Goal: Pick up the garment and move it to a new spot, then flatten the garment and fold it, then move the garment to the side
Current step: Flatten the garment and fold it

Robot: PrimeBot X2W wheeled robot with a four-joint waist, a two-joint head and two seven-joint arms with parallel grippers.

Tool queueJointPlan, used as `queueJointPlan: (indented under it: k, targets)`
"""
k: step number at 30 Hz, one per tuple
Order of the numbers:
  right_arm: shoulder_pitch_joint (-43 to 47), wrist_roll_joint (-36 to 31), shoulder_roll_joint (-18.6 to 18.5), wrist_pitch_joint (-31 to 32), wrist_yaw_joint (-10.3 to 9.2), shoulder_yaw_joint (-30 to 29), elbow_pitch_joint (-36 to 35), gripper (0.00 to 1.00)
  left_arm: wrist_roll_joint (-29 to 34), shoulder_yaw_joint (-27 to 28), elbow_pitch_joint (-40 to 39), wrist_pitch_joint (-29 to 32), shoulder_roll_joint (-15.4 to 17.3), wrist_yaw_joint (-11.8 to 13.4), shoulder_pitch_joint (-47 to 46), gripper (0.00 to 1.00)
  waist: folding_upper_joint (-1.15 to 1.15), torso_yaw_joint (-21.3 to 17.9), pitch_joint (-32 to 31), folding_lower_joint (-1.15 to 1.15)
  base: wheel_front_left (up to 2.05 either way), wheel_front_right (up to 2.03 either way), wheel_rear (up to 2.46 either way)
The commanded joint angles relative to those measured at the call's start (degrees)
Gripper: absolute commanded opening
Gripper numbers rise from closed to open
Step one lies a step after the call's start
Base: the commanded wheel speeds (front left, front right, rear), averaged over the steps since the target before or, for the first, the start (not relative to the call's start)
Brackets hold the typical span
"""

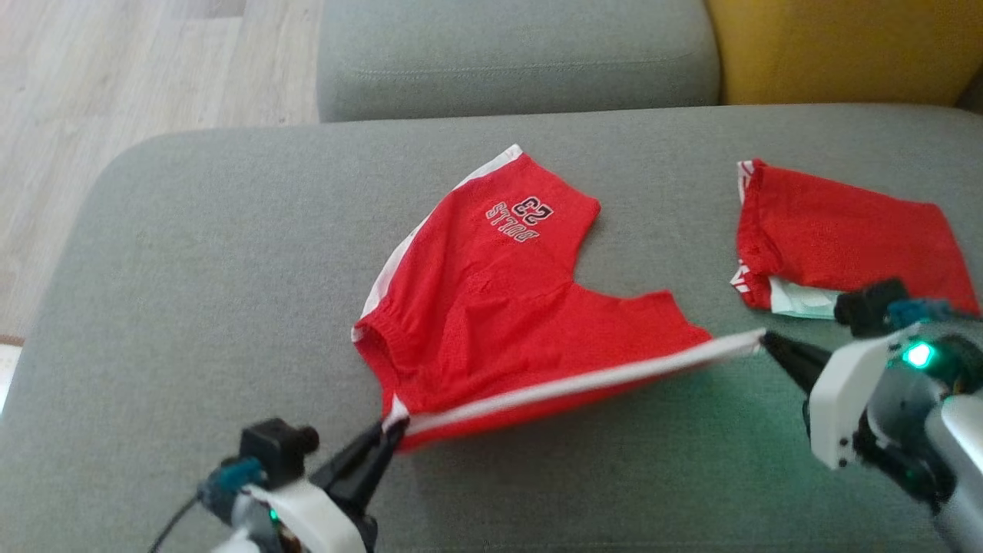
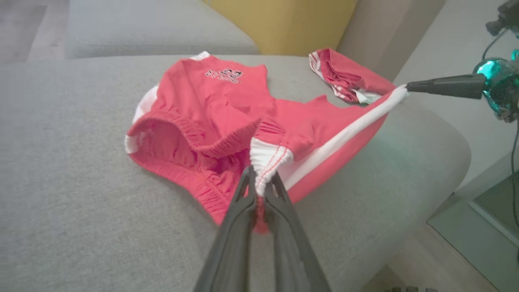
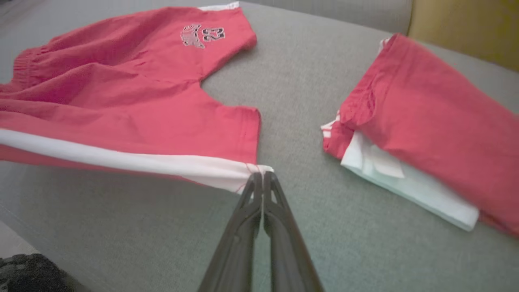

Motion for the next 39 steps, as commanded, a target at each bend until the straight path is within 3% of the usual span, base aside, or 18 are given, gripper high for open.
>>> queueJointPlan:
  k: [1,8,13,18,27,39]
  targets:
    - [-2.5,-1.2,-1.1,0.3,0.11,-1.3,-2.3,0.0,-0.5,3.5,-2.3,-0.1,1.6,0.7,-4.4,0.0,0.0,0.6,1.0,0.0,0.0,0.0,0.0]
    - [-9.7,-8.0,1.8,3.0,0.11,-5.6,-4.5,0.0,-1.6,5.9,-3.8,0.4,0.9,1.6,-9.1,0.0,0.0,4.3,5.4,0.0,0.0,0.0,0.0]
    - [-17.3,-11.5,4.0,4.1,0.11,-5.0,-2.1,0.0,-1.8,6.0,-0.9,1.9,-0.9,2.1,-13.1,0.0,0.0,7.2,7.8,0.0,0.0,0.0,0.0]
    - [-24.9,-11.8,6.1,5.0,0.11,-3.4,4.3,0.0,-2.3,5.7,3.6,3.4,-3.9,2.5,-17.5,0.0,0.0,10.2,10.2,0.0,0.0,0.0,0.0]
    - [-35.8,-13.1,6.5,4.4,0.11,0.8,15.7,0.0,-2.6,4.8,12.7,5.0,-9.3,2.1,-25.8,0.0,0.0,14.2,15.2,0.0,0.0,0.0,0.0]
    - [-48.4,-13.5,7.5,-0.3,0.11,6.5,28.7,0.0,-2.1,4.4,23.7,0.1,-14.7,-0.1,-35.0,0.0,0.0,16.7,21.9,0.0,0.0,0.0,0.0]
